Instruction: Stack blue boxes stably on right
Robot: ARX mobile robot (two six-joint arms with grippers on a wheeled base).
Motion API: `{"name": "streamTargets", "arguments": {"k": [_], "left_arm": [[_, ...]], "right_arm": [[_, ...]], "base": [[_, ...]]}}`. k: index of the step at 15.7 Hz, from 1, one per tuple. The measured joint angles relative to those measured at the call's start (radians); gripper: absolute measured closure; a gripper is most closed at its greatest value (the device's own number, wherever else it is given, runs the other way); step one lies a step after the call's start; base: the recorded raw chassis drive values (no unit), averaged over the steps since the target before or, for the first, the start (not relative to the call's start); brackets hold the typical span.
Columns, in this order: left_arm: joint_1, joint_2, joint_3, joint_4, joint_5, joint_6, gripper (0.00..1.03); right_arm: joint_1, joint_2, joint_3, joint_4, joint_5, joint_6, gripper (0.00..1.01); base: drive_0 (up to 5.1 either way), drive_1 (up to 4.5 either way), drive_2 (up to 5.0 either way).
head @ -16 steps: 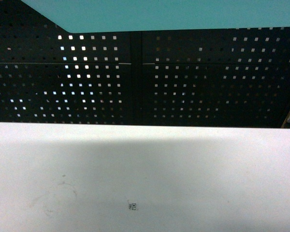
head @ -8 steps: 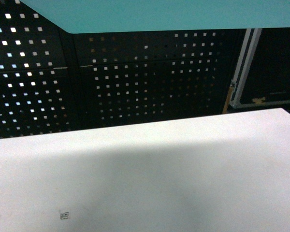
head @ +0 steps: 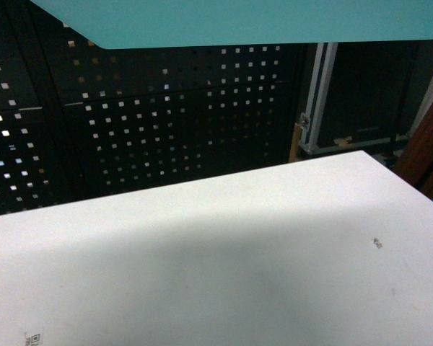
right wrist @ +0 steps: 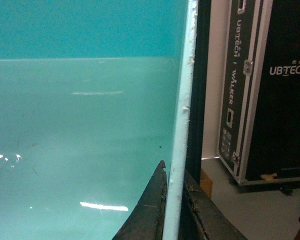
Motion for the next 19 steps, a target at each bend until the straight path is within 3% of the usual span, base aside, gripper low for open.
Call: {"name": "streamTargets", "arguments": {"k": [19], "left_arm": [[0.0, 0.0, 0.0, 0.0, 0.0, 0.0, 1.0]], "right_arm": [[0.0, -0.003, 0.0, -0.003, 0.0, 0.0, 0.94]], "base": [[-1.6, -1.59, -1.6]]}}
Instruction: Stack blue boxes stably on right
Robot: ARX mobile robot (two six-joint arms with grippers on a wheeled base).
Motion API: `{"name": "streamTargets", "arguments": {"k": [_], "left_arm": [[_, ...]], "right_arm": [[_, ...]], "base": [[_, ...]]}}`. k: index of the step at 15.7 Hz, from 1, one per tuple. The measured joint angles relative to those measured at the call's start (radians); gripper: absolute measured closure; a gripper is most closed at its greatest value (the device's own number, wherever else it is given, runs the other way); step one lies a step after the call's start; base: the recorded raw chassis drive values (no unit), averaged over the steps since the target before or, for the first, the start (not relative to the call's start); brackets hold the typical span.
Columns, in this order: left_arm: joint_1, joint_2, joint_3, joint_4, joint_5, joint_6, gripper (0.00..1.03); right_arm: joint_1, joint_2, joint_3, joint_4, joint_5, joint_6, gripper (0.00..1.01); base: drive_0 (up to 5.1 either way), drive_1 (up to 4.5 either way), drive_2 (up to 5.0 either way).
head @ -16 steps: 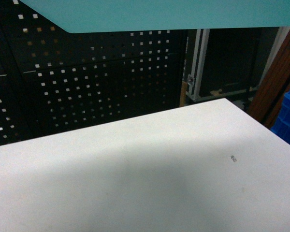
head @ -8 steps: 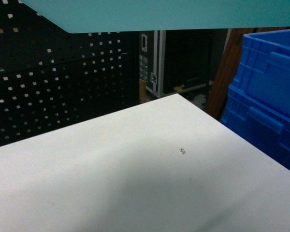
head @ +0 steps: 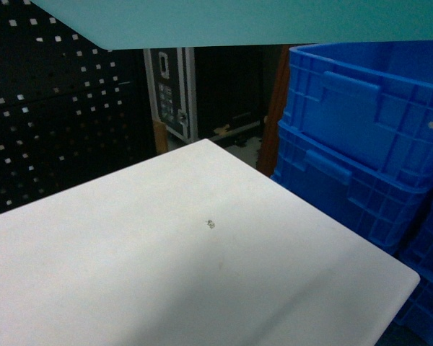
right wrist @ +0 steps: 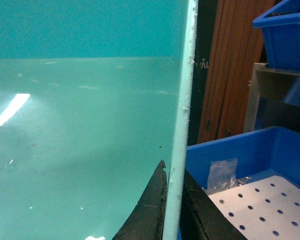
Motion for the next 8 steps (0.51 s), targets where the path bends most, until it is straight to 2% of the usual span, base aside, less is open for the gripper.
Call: {"name": "streamTargets", "arguments": {"k": [1, 8], "left_arm": [[0.0, 0.0, 0.0, 0.0, 0.0, 0.0, 1.0], [0.002, -0.004, -0.001, 0.0, 0.0, 0.003, 1.0]], "right_arm": [[0.0, 0.0, 0.0, 0.001, 0.0, 0.0, 0.94], [0.006, 0.0, 0.0, 0.004, 0.004, 0.0, 0.94]], "base": [[-1.5, -1.5, -1.5], [2.9, -5.67, -2.4]]}}
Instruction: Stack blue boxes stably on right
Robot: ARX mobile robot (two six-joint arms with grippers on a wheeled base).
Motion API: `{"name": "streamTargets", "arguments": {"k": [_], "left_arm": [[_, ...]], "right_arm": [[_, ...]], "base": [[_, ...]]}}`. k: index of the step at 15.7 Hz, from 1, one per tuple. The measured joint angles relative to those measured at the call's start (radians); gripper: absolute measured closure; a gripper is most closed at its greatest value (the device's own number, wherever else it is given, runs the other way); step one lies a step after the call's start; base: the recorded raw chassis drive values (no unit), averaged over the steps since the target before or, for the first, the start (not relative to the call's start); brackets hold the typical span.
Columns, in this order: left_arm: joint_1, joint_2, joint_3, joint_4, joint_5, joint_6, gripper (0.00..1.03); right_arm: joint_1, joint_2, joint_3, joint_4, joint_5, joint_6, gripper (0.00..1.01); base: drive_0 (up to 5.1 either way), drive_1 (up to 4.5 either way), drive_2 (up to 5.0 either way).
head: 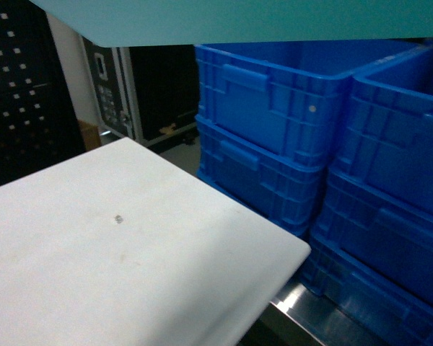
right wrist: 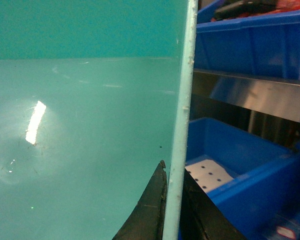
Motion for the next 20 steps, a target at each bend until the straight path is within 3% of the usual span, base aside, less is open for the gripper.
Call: {"name": "streamTargets", "arguments": {"k": [16, 20], "left_arm": [[-0.002, 0.0, 0.0, 0.003, -0.001, 0.001, 1.0], [-0.008, 0.0, 0.0, 0.003, 0.0, 0.001, 1.0]], "right_arm": [[0.0, 0.0, 0.0, 0.002, 0.0, 0.0, 0.94], [-0.011, -0.002, -0.001, 0.0, -0.002, 0.0, 0.94]], "base": [[3.0, -5.57, -2.1], [-1.5, -1.85, -1.2]]}}
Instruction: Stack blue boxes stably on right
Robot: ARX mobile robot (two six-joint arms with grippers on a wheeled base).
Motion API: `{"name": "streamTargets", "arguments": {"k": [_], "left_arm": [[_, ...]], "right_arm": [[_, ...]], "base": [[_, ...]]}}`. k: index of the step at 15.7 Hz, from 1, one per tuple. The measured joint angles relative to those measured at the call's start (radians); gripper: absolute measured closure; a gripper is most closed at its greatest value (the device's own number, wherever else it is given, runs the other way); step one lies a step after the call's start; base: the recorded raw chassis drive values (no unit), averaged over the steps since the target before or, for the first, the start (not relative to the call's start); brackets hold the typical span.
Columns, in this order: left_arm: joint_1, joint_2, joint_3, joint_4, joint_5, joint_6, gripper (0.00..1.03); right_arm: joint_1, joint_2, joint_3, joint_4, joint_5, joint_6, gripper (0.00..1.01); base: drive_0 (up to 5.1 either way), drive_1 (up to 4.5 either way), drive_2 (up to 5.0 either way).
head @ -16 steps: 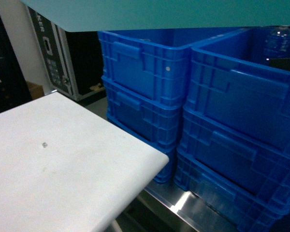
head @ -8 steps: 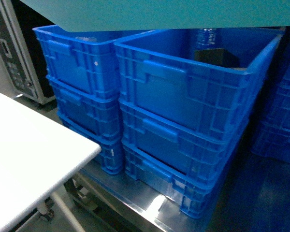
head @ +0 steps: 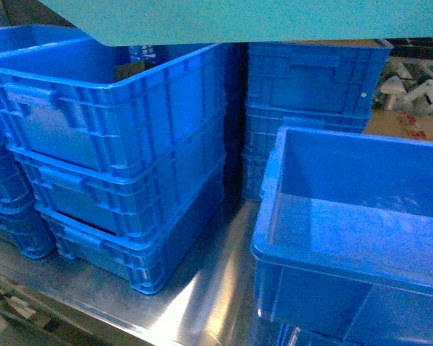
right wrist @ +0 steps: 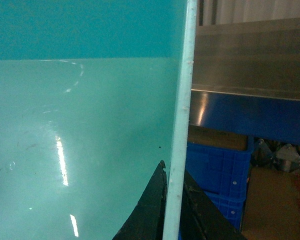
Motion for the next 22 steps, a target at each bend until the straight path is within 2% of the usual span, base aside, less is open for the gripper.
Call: {"name": "streamTargets", "arguments": {"k": [17, 20, 22], "left_arm": [[0.006, 0.0, 0.0, -0.003, 0.001, 0.0, 1.0], [0.006, 0.0, 0.0, -0.003, 0.002, 0.0, 1.0], [0.006, 0.0, -0.001, -0.005, 0.0, 0.0, 1.0]], "right_arm": [[0.006, 0.0, 0.0, -0.001, -0.002, 0.0, 0.94], [0.005, 0.0, 0.0, -0.001, -0.002, 0.0, 0.94], [0.006, 0.0, 0.0, -0.003, -0.002, 0.0, 0.94]], "base": [[-1.6, -1.57, -1.6], [-0.1, -0.12, -0.1], [0.0, 4.11, -4.2]]}}
